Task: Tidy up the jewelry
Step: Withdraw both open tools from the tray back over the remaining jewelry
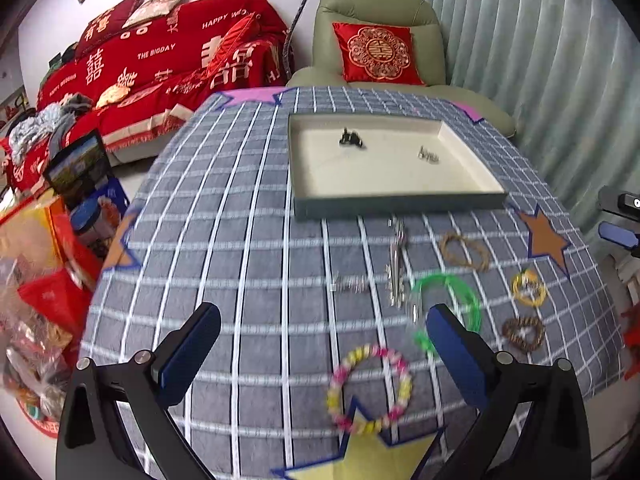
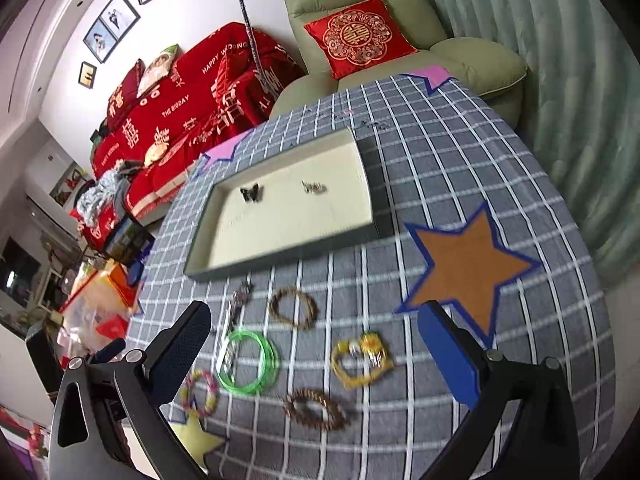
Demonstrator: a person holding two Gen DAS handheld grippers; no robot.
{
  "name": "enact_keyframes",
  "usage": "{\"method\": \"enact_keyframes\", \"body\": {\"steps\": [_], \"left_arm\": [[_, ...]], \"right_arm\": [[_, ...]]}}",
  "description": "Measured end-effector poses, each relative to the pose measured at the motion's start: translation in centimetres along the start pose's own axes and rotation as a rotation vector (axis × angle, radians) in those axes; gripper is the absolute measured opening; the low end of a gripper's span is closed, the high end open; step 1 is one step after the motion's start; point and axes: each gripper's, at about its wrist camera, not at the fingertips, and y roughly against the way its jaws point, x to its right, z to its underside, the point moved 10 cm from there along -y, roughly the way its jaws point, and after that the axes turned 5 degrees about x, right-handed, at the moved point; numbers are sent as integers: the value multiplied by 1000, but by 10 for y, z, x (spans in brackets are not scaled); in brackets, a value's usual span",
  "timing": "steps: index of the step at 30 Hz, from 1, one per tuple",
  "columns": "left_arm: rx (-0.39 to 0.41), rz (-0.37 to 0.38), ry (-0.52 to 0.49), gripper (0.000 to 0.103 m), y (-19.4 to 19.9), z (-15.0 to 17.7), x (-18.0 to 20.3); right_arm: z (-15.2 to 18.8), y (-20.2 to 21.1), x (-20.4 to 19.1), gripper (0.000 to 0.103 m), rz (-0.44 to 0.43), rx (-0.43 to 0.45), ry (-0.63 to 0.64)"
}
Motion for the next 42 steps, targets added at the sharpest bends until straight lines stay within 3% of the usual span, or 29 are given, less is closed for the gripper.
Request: {"method": "enact_keyframes", "body": {"steps": [12, 26, 36, 38, 42], "left_arm": [[-49, -8, 8, 103, -8, 47, 0], [-91, -19, 6, 101, -30, 62, -1], [-105, -19, 2, 101, -37, 67, 3], [-109, -24, -5, 91, -38, 69, 3], [-104, -30, -27, 91, -38, 69, 6]], "right_arm": [[72, -7, 12, 103, 79, -90, 43], [101, -22, 21, 101, 140, -129, 79], [113, -40, 21, 78, 159, -165, 92], [114, -42, 21, 75, 167, -163, 102], [114, -44, 16, 68, 175, -160, 137]]}}
